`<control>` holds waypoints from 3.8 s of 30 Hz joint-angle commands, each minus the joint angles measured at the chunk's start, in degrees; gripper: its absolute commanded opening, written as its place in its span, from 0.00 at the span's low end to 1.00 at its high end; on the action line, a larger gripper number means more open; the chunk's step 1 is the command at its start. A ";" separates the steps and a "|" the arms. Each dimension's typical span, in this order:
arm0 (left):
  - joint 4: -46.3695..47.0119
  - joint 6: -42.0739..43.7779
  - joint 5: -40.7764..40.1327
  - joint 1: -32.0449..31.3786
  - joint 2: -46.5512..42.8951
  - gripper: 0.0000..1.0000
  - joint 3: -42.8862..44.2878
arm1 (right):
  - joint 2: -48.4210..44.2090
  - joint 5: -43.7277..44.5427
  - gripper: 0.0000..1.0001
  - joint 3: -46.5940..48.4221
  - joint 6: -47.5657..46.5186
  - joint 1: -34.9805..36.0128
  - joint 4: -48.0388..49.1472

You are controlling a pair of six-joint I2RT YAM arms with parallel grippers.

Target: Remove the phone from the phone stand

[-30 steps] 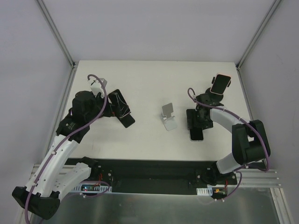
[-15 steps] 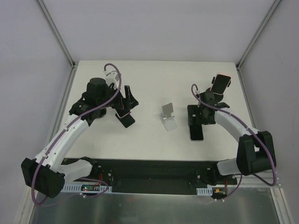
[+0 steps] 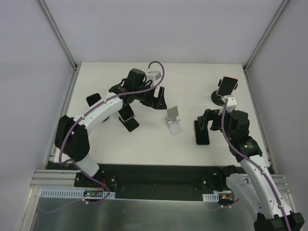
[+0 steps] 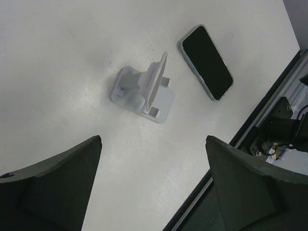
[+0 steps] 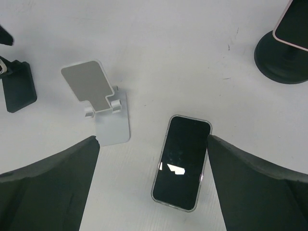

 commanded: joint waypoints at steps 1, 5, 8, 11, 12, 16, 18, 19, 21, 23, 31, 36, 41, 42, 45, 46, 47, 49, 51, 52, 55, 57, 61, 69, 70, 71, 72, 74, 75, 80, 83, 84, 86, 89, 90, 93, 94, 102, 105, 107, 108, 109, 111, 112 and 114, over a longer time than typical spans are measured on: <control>0.95 2.24 5.77 -1.87 7.71 0.87 5.66 | -5.94 -3.40 0.96 -4.02 0.95 -0.17 4.06; 0.95 3.55 6.57 -3.54 13.09 0.81 8.74 | -10.34 -4.89 0.96 -6.40 2.01 -0.35 3.19; 0.87 3.82 6.74 -4.07 17.05 0.73 11.28 | -12.72 -5.42 0.96 -7.01 2.10 -0.26 1.35; 0.87 4.26 6.57 -4.51 20.12 0.66 12.87 | -13.86 -5.69 0.96 -7.28 1.66 -0.26 -0.15; 0.87 4.35 6.48 -4.60 20.83 0.62 13.31 | -13.86 -5.77 0.96 -7.28 1.40 -0.26 -0.68; 0.78 4.09 7.71 -4.86 23.73 0.48 15.07 | -14.57 -6.04 0.96 -7.46 0.69 -0.26 -1.65; 0.78 4.09 7.71 -4.95 24.08 0.42 15.68 | -14.83 -6.13 0.96 -7.72 0.34 -0.26 -2.00; 0.69 4.17 7.71 -5.04 24.17 0.34 15.69 | -14.92 -6.13 0.96 -7.72 0.17 -0.26 -2.18; 0.60 4.35 7.71 -5.04 24.00 0.25 15.60 | -15.01 -6.21 0.96 -7.63 -0.18 -0.26 -2.35; 0.51 4.87 7.71 -4.95 23.21 0.11 15.42 | -14.92 -6.39 0.96 -7.54 -0.45 -0.26 -2.27; 0.16 5.85 4.99 -3.37 16.98 0.00 16.12 | -14.30 -7.79 0.96 -7.37 -1.51 -0.26 -1.83; 0.16 2.77 2.97 0.76 11.45 0.00 16.92 | -14.48 -9.73 0.96 -7.28 -0.71 -0.26 -1.74; -0.10 -2.76 0.33 9.26 5.20 0.00 15.78 | -14.57 -13.33 0.96 -7.89 1.13 -0.26 -1.13; -0.10 -3.99 0.24 11.38 3.19 0.00 15.43 | -14.74 -13.85 0.96 -8.24 1.39 -0.26 -0.86; -0.62 -6.55 -1.77 18.85 -0.68 0.00 14.11 | -15.01 -15.09 0.96 -9.21 2.80 -0.26 0.98; -0.98 -6.64 -2.56 20.61 -1.31 0.00 13.93 | -14.83 -15.53 0.96 -9.21 3.15 -0.26 1.25; -1.15 -6.72 -3.01 22.80 -1.92 0.00 13.93 | -14.83 -15.70 0.96 -9.30 3.50 -0.26 1.60; -1.42 -6.20 -4.33 28.25 -2.54 0.00 14.19 | -14.31 -16.14 0.96 -9.56 3.77 -0.26 1.95; -1.59 -5.50 -5.82 32.90 -1.94 0.00 14.63 | -13.43 -15.53 0.96 -10.09 3.77 -0.35 3.35; -2.20 -5.15 -7.22 34.32 -1.32 0.00 14.98 | -12.73 -14.14 0.96 -10.18 3.86 -0.26 3.62; -2.56 -5.75 -9.07 39.24 1.67 0.00 16.56 | -10.88 -12.72 0.96 -8.87 3.86 -0.26 2.66; -2.56 -5.76 -10.13 41.01 4.99 0.00 18.23 | -10.26 -12.28 0.96 -8.77 3.86 -0.35 3.01; -2.74 -5.49 -12.06 44.09 12.12 0.00 23.32 | -7.89 -10.44 0.96 -8.34 3.42 -0.17 3.18; -2.74 -4.97 -17.60 48.92 25.21 0.00 34.05 | -3.42 -8.15 0.96 -7.81 4.82 -0.17 4.76; -2.65 -4.44 -17.43 49.36 26.36 0.00 34.75 | -2.97 -8.32 0.96 -7.72 5.09 -0.17 5.46; -2.74 -4.00 -17.34 49.72 27.33 0.00 36.24 | -2.36 -8.41 0.96 -7.63 5.18 -0.17 5.82; -2.74 -3.57 -17.16 50.42 29.34 0.00 37.04 | -1.31 -8.59 0.96 -7.37 5.44 -0.17 6.17; -2.65 -2.86 -16.64 50.95 31.20 0.00 39.05 | -0.07 -8.50 0.96 -6.67 5.61 -0.08 6.70; -2.74 -2.77 -16.46 51.47 32.86 0.00 39.76 | 0.28 -8.32 0.96 -6.40 5.70 -0.08 6.87; -1.78 -2.59 -15.23 52.36 36.91 0.00 42.84 | 3.01 -7.18 0.96 -5.70 6.40 0.35 8.19; -1.07 -2.68 -14.10 52.71 38.67 0.00 42.93 | 4.58 -6.83 0.96 -4.91 6.49 0.53 8.46; -0.98 -2.68 -13.48 52.71 39.46 0.00 42.93 | 5.03 -6.74 0.96 -4.65 6.49 0.70 8.63; -0.81 -3.03 -11.55 52.62 39.99 0.00 42.58 | 6.25 -6.48 0.96 -3.95 6.41 0.97 8.90; -0.28 -3.65 -10.66 52.62 40.17 0.04 41.35 | 7.14 -6.13 0.96 -3.59 6.49 1.58 9.60; -0.10 -3.74 -10.48 52.71 39.91 0.07 41.09 | 7.58 -5.86 0.96 -3.50 6.49 1.85 9.69; 0.25 -3.48 -10.75 52.71 38.86 0.35 39.86 | 8.28 -5.69 0.96 -3.50 6.41 2.29 10.48; 0.16 -3.39 -10.75 52.62 38.50 0.42 39.42 | 8.37 -5.69 0.96 -3.50 6.49 2.29 10.65; 0.25 -3.73 -11.10 52.44 31.14 0.95 36.08 | 8.20 -6.04 0.96 -3.33 5.79 2.55 11.27; 0.25 -4.09 -10.48 51.83 26.92 0.99 33.80 | 7.58 -6.39 0.96 -3.41 5.26 2.55 11.27; 0.25 -4.17 -9.78 51.04 24.54 0.99 31.78 | 6.71 -6.83 0.96 -3.67 5.09 2.55 11.27; 0.16 -4.18 -9.52 50.78 22.00 0.99 31.07 | 6.44 -7.00 0.96 -3.85 5.09 2.64 11.36; 0.16 -4.00 -9.08 50.43 20.67 0.99 29.50 | 6.00 -7.53 0.96 -3.94 5.00 2.64 11.27; 0.16 -4.00 -8.20 49.02 16.47 0.99 27.82 | 5.04 -8.06 0.96 -4.46 5.09 2.64 11.27; 0.08 -4.26 -8.02 48.58 15.14 0.99 25.90 | 4.86 -8.67 0.96 -4.73 5.00 2.73 11.36; 0.25 -5.31 -6.54 47.00 10.57 0.99 23.52 | 3.81 -9.37 0.96 -5.43 5.09 2.73 11.53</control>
